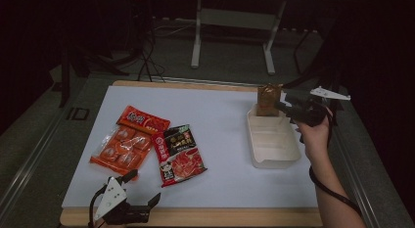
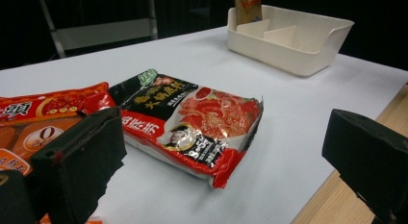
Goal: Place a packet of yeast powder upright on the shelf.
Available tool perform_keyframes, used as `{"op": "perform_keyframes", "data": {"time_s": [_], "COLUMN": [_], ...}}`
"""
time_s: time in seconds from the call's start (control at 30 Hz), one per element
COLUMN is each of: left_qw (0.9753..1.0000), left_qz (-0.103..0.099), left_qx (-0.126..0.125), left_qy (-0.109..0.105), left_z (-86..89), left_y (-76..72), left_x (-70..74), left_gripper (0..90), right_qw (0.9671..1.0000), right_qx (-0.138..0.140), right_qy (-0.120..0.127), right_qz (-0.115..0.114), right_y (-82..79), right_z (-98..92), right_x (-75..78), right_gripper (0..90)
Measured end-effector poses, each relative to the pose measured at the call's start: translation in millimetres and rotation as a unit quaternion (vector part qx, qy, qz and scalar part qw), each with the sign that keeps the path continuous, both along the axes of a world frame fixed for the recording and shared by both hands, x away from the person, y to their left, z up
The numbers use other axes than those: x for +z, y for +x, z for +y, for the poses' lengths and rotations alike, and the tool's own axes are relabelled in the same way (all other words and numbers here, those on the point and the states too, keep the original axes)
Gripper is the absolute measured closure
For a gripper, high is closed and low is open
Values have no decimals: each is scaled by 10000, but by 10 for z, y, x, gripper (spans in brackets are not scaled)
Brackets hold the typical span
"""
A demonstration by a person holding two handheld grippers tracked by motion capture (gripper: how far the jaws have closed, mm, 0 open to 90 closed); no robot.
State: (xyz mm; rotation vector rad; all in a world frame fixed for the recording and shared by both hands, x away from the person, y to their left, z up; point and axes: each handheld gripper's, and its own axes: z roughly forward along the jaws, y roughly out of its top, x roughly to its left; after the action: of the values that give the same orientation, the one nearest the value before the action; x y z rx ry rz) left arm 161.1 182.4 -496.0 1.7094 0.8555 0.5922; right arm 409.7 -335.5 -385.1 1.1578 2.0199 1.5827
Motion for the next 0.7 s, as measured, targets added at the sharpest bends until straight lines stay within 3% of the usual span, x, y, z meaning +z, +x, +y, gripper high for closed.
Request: {"op": "perform_keyframes", "data": {"time_s": [0.07,0.27,0.37,0.43,0.53,0.6,0.7], "left_qw": [10000,9998,9997,9996,9998,9998,9992], "left_qz": [0,96,133,149,100,110,305], "left_qx": [-8,-59,-80,-188,-148,-136,-232], "left_qy": [0,136,214,119,90,46,-104], "left_z": [-7,-40,-58,-66,-91,-93,-90], "left_y": [8,49,78,99,120,140,192], "left_x": [7,31,50,71,105,118,133], "left_gripper": [19,19,19,19,19,20,20], "right_qw": [9999,9980,9970,9963,9949,9945,9931], "right_qx": [110,442,632,773,930,997,1111], "right_qy": [99,434,414,230,-30,27,165], "right_qz": [-37,-77,-190,-281,-389,-332,-337], "right_y": [-86,-354,-489,-568,-671,-730,-845], "right_z": [39,176,256,319,387,399,405], "right_x": [1,-6,-34,-68,-114,-142,-184], "right_gripper": [200,147,151,151,151,151,151]}}
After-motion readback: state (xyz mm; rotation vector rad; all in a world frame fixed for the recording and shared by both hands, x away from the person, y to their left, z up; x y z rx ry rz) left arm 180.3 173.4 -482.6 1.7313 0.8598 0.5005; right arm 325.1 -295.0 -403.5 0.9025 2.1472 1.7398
